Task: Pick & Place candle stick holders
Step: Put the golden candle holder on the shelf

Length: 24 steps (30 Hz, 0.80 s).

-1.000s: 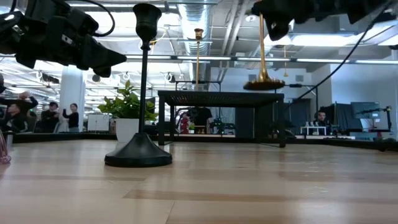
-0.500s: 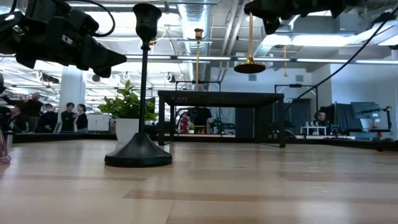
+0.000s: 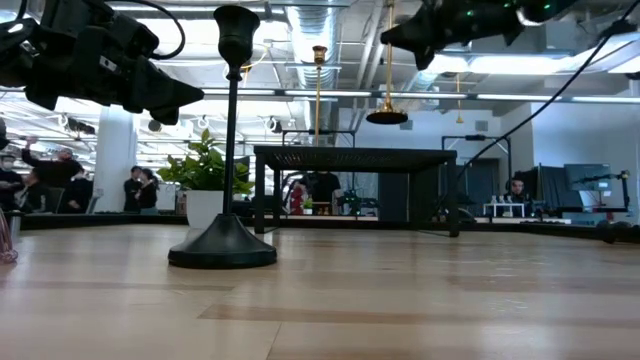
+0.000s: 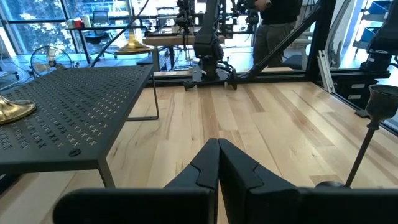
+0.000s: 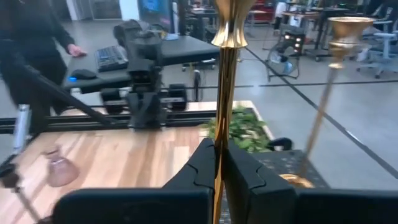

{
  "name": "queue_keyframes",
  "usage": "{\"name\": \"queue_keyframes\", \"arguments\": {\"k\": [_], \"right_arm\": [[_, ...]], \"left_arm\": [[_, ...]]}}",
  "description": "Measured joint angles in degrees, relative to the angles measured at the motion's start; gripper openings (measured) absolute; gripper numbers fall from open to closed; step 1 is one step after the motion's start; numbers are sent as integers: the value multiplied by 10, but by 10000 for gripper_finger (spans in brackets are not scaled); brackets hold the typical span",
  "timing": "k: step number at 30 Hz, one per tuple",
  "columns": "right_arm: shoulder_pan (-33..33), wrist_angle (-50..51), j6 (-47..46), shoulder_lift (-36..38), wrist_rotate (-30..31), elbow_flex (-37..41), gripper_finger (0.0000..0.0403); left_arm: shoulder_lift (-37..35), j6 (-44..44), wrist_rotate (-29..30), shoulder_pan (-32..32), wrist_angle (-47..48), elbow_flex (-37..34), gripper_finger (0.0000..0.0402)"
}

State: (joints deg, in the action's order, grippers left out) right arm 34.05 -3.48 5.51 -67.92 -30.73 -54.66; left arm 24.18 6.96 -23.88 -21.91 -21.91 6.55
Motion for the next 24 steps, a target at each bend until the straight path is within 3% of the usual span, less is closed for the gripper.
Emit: {"name": "queue_keyframes", "arguments": {"k": [13,24], "right_arm": [[102,-3,9,-110,-64,-83,0],[148,-60,0,-178,-69,-93,0]], "left_arm": [[0,0,0,0,0,0,5],[0,0,0,0,0,0,5]]}}
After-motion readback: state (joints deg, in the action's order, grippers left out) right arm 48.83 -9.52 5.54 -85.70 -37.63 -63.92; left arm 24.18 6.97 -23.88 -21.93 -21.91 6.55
